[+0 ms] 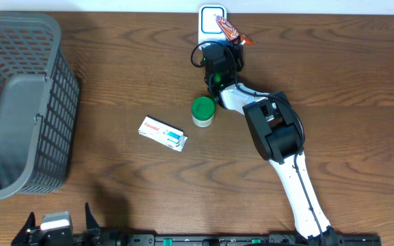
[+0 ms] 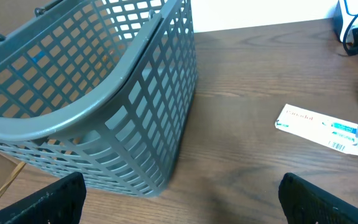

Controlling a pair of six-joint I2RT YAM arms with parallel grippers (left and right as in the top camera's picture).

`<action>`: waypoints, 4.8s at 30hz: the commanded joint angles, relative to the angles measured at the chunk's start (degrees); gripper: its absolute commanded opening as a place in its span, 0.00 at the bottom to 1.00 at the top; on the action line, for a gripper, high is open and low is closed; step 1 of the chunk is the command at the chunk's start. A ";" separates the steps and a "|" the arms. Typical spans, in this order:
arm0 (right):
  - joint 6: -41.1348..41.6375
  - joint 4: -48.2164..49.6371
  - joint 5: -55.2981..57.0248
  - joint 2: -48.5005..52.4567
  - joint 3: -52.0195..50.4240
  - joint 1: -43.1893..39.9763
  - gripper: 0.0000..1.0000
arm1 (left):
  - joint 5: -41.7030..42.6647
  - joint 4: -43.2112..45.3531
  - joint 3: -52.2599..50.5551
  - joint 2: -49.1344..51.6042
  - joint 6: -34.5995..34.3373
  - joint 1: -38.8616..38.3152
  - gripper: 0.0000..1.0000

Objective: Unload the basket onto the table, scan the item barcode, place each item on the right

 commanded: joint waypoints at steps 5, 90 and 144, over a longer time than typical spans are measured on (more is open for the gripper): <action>-0.35 3.52 -0.02 0.55 0.09 0.46 0.01 | 0.09 0.02 -0.13 -0.44 0.76 0.17 0.99; 219.82 -93.90 -63.14 -28.44 4.22 4.52 0.99 | 0.09 0.00 -0.13 -0.42 0.76 -4.13 0.99; 109.72 -119.82 -37.38 -23.56 16.22 5.95 0.91 | 0.09 0.00 -0.13 -0.42 0.76 -4.13 0.99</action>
